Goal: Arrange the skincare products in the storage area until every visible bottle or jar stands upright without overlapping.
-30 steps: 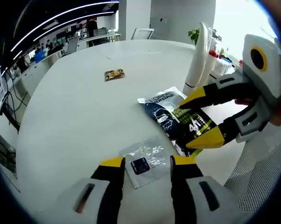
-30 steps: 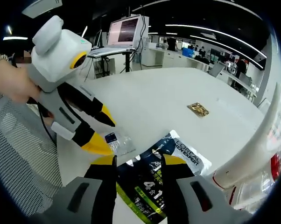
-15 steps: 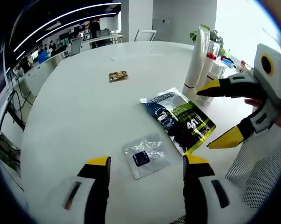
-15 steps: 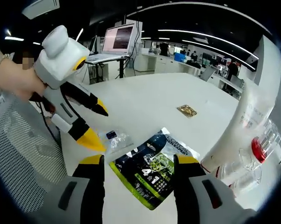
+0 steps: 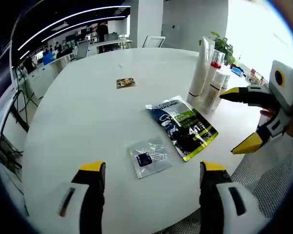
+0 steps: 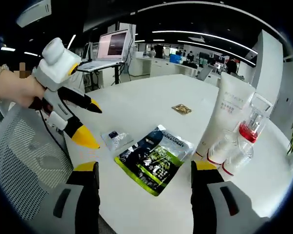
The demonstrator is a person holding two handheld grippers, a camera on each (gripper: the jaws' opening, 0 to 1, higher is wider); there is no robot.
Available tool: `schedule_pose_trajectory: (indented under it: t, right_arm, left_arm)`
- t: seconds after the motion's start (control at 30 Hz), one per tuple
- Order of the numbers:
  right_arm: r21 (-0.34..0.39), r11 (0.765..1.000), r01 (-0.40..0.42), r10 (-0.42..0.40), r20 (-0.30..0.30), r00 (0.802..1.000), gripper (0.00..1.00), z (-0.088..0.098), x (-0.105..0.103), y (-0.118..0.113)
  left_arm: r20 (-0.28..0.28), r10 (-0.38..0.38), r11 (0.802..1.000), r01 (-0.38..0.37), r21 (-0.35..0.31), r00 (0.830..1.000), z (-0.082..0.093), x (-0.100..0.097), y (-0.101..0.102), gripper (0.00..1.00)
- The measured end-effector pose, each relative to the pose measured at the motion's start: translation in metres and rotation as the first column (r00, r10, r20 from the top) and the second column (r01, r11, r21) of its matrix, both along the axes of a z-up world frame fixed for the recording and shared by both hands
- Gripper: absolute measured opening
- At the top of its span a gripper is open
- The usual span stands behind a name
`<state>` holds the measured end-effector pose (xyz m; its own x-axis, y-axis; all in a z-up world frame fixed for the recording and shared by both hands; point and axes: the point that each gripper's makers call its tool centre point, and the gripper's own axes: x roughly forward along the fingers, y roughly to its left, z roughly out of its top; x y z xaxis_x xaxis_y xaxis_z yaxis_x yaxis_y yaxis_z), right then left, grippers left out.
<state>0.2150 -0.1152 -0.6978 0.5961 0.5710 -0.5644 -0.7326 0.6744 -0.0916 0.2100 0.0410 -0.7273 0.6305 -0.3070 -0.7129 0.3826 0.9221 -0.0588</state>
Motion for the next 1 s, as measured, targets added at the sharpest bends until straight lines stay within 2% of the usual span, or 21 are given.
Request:
schedule_pose_trajectory:
  t: [0.1,0.2,0.5,0.77,1.0]
  right_arm:
    - [-0.003,0.999,0.04,-0.04,0.013,0.999,0.9,0.005,0.001,-0.01]
    - [0.007,0.995,0.098,-0.098,-0.004,0.995,0.99,0.007,0.002,-0.023]
    - [0.042,0.985,0.17,-0.169,-0.017,0.985,0.99,0.016,0.002,-0.048]
    - [0.063,0.973,0.22,-0.22,-0.015,0.975,0.99,0.026,-0.001,-0.069]
    - [0.074,0.962,0.264,-0.264,-0.01,0.965,0.99,0.028,0.003,-0.093]
  left_arm:
    - [0.013,0.004,1.0,-0.004,-0.002,1.0,0.003,-0.003,0.002,0.82]
    - [0.022,0.004,1.0,-0.004,-0.008,1.0,0.007,-0.007,0.003,0.82]
    - [0.04,0.003,1.0,-0.003,-0.016,0.999,0.018,-0.015,0.005,0.87]
    - [0.07,0.012,0.999,-0.01,-0.032,0.998,0.032,-0.014,0.011,0.91]
    - [0.093,0.024,0.999,-0.02,-0.046,0.995,0.043,-0.014,0.018,0.96]
